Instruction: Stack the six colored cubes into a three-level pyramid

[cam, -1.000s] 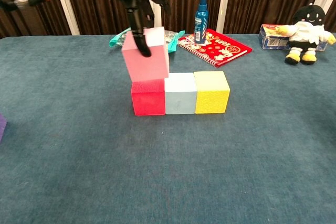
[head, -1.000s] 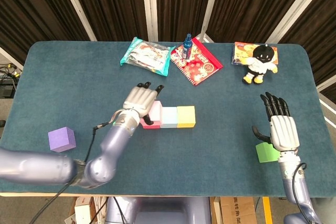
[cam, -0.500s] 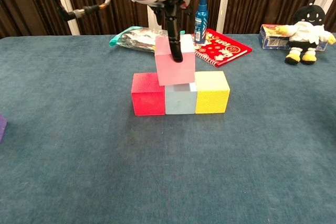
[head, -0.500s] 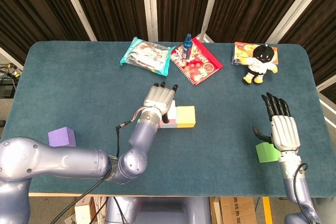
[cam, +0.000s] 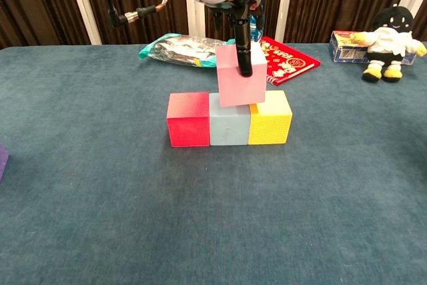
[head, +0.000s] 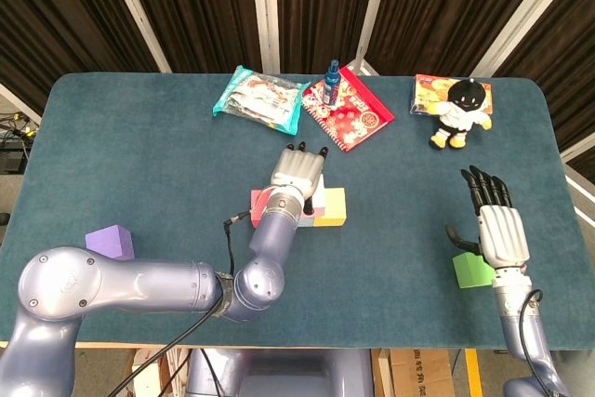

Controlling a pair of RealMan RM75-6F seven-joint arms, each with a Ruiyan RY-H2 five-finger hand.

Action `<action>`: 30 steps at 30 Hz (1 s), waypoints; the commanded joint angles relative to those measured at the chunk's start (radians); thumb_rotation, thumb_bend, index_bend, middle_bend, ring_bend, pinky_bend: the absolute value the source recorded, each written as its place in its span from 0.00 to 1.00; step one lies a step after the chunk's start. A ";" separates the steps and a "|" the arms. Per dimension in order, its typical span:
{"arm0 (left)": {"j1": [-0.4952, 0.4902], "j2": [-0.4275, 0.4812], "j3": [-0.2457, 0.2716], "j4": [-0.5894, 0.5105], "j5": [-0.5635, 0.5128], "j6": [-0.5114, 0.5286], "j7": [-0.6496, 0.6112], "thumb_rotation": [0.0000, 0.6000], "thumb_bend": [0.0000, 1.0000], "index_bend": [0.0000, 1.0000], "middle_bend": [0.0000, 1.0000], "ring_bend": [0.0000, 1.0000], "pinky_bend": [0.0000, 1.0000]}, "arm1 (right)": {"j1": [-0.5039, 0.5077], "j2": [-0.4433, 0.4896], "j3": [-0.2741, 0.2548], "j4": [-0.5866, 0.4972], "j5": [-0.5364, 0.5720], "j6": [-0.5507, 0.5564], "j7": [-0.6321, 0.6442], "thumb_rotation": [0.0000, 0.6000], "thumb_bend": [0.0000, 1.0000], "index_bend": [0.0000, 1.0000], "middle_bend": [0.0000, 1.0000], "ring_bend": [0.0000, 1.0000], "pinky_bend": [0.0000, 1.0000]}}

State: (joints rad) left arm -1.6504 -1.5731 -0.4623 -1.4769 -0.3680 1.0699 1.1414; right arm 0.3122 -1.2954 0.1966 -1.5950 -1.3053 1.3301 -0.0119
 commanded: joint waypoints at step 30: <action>-0.001 -0.080 -0.057 0.102 0.008 -0.003 0.094 1.00 0.24 0.00 0.38 0.05 0.11 | -0.002 0.003 0.002 -0.011 0.010 -0.020 0.011 1.00 0.33 0.00 0.00 0.00 0.00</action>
State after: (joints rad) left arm -1.6521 -1.6520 -0.5186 -1.3758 -0.3609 1.0675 1.2352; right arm 0.3104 -1.2922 0.1985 -1.6055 -1.2959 1.3104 -0.0007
